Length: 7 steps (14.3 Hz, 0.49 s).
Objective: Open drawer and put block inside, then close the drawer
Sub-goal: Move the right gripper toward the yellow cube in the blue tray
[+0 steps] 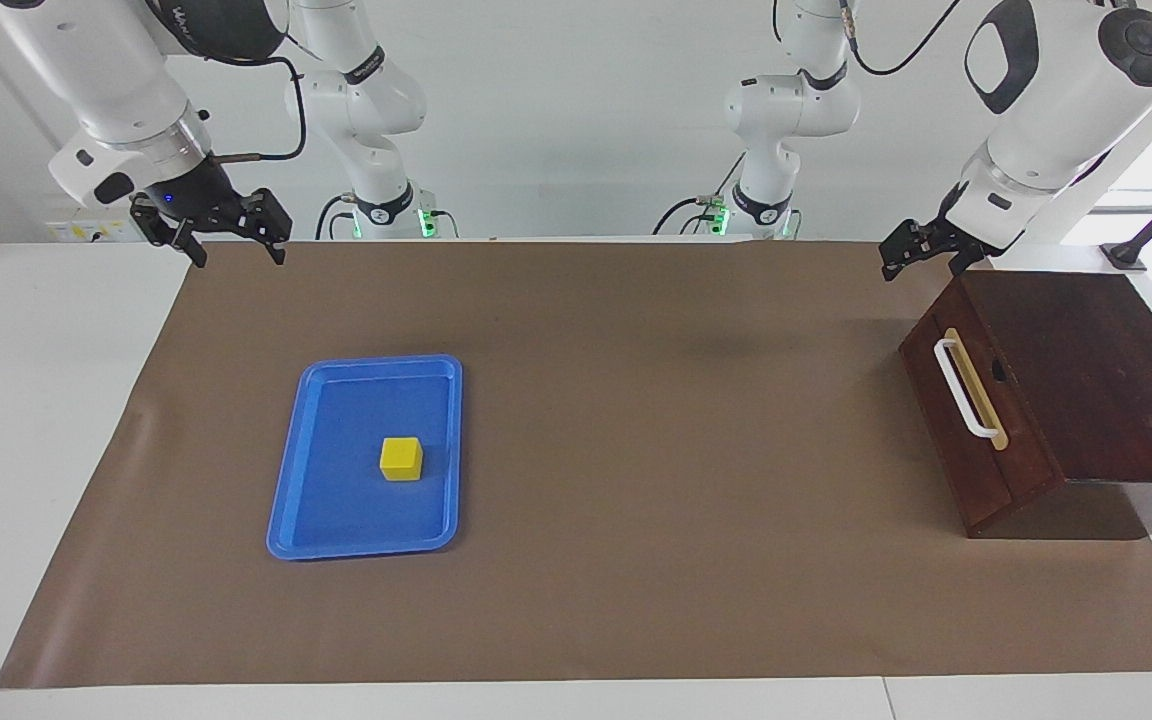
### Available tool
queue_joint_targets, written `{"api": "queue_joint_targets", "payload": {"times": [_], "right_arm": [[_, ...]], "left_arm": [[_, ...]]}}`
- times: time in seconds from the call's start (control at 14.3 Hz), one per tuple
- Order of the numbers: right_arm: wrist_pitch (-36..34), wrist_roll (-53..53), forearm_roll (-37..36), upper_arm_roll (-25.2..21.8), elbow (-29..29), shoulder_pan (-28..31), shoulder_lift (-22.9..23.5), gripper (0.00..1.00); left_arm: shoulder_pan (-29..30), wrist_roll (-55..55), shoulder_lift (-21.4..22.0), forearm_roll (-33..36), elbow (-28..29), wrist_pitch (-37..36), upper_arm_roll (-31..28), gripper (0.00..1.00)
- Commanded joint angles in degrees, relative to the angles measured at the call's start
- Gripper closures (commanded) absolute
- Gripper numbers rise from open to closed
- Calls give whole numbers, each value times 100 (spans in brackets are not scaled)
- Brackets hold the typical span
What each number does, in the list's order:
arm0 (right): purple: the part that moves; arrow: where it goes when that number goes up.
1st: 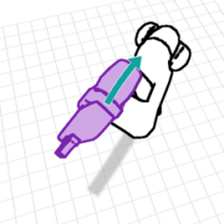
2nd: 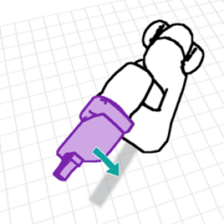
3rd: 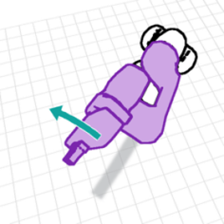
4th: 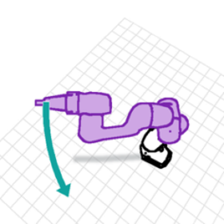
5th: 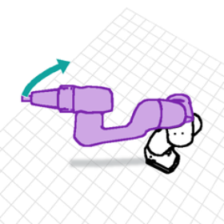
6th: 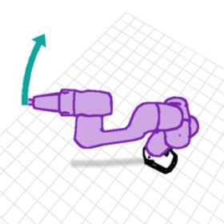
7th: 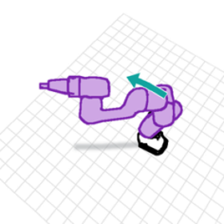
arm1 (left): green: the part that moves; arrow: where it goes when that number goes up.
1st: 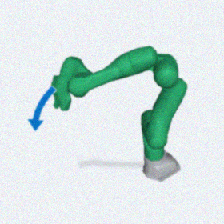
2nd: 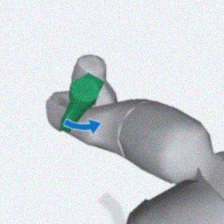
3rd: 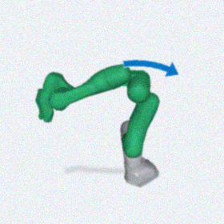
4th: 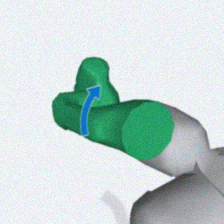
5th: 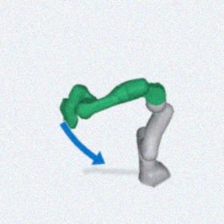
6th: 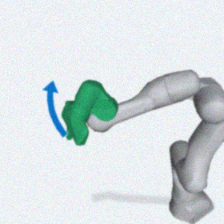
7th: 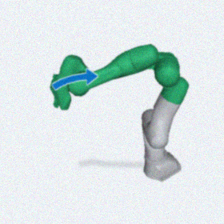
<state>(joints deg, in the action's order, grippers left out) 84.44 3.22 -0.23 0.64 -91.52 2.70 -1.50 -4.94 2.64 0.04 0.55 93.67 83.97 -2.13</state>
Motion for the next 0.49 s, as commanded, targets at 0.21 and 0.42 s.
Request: {"api": "queue_joint_targets", "payload": {"times": [0.21, 0.42], "right_arm": [[29, 100, -74, 59, -103, 99, -105, 0], [46, 415, -74, 59, -418, 91, -245, 0]], "left_arm": [[2, -18, 31, -64, -24, 41, -16, 0], [2, -18, 31, -64, -24, 41, -16, 0]]}}
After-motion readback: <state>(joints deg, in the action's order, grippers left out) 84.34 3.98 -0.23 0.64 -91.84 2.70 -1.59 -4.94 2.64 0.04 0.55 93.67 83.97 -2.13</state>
